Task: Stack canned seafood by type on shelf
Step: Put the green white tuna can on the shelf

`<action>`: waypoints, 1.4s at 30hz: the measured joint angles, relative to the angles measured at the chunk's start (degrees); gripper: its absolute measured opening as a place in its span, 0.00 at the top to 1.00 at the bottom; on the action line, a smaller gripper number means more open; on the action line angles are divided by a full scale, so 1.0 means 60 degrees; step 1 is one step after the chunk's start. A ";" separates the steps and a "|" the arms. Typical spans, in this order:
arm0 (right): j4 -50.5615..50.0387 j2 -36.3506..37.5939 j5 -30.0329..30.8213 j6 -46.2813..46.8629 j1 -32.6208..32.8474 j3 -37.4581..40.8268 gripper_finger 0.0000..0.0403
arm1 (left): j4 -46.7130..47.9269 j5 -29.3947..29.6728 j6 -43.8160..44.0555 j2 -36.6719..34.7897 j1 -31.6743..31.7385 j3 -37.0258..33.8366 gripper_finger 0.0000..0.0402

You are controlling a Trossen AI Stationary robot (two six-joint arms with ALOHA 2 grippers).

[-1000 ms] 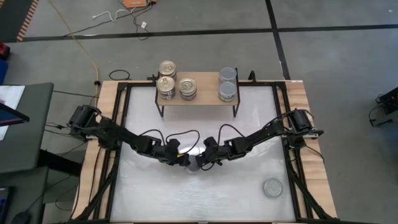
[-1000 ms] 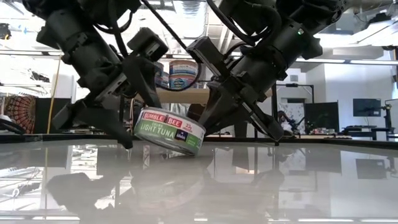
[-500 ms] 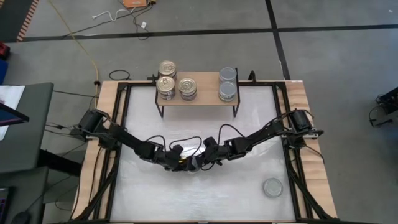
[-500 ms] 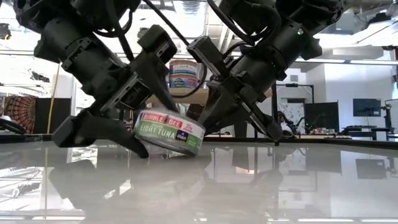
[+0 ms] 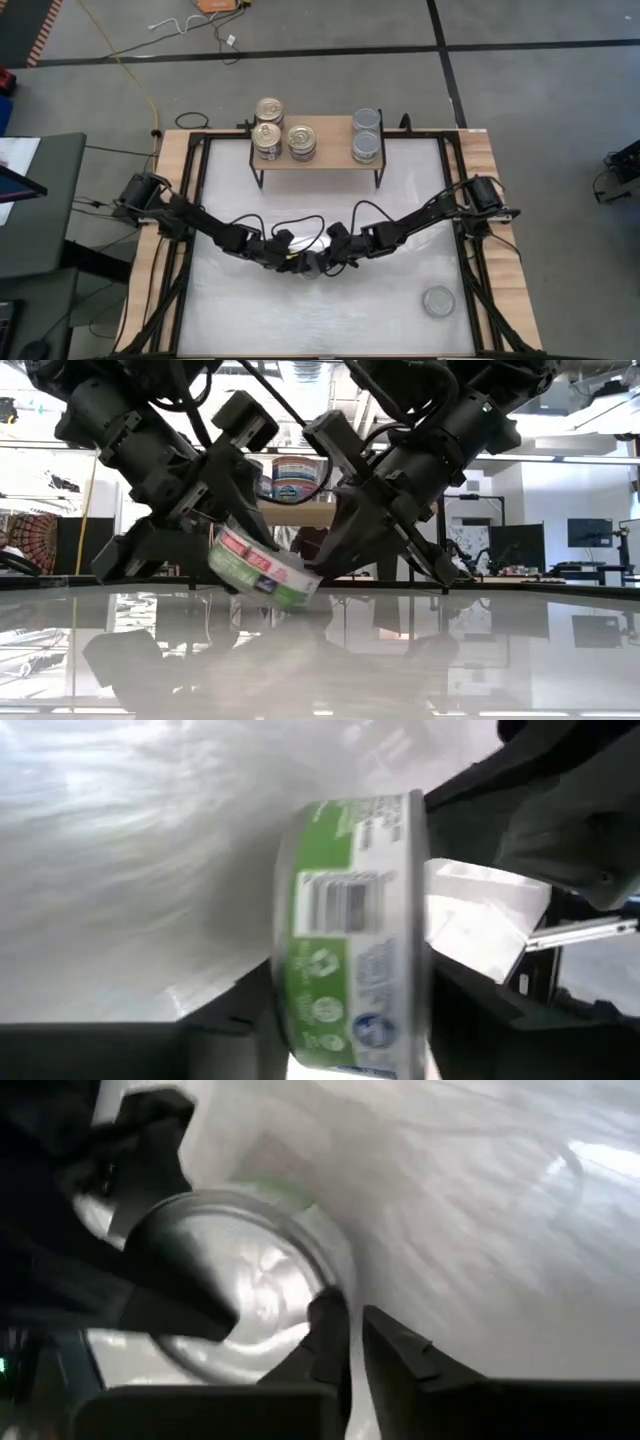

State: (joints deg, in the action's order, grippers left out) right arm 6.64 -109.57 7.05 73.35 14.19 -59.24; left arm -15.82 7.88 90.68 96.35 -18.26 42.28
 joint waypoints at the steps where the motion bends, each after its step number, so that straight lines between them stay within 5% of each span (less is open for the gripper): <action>1: -0.0066 0.0057 -0.0105 -0.0132 -0.0013 0.0000 0.87 | 0.0023 0.0000 -0.0084 -0.0041 -0.0003 0.0004 0.59; 4: -0.0140 0.0323 -0.0462 -0.0771 -0.0089 0.0007 0.80 | -0.0007 0.0011 -0.0521 -0.0129 0.0004 0.0016 0.70; 9: -0.0822 0.1202 -0.0993 -0.1994 -0.0255 0.0007 0.66 | -0.0107 -0.0212 -0.1224 -0.0275 0.0043 -0.0015 0.71; 17: -0.6066 0.3632 -0.0808 -0.2388 0.0179 -0.0004 0.43 | 0.0118 -0.0748 -0.2398 -0.1385 0.0214 -0.0007 0.71; 23: -1.0780 0.4915 0.1037 0.1034 0.1656 -0.0004 0.41 | 0.0583 -0.0928 -0.3069 -0.2669 0.0741 -0.0625 0.71; 27: -1.2091 0.5317 0.2270 0.4316 0.3060 0.0175 0.41 | -0.0220 -0.0974 -0.2791 -0.3564 0.1105 -0.1893 0.71; 30: -1.1258 0.5537 0.3098 0.5831 0.3843 0.0871 0.41 | -0.1518 -0.0972 -0.2643 -0.4086 0.1221 -0.2770 0.71; 34: -0.7726 0.5867 0.4399 0.5949 0.3897 0.2340 0.41 | -0.2710 -0.0987 -0.2654 -0.4332 0.1228 -0.3297 0.71; 38: -0.1766 0.5719 0.4940 0.3497 0.2637 0.3875 0.41 | -0.2993 -0.1261 -0.2858 -0.4337 0.1288 -0.3249 0.71; 42: 0.3082 0.4803 0.4164 0.1131 0.1122 0.4335 0.41 | -0.3249 -0.1529 -0.2643 -0.4330 0.1511 -0.3203 0.71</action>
State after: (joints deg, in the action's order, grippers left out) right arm 25.14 -80.75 32.04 80.14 20.92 -33.23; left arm -35.32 -1.29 74.83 70.37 -9.19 23.06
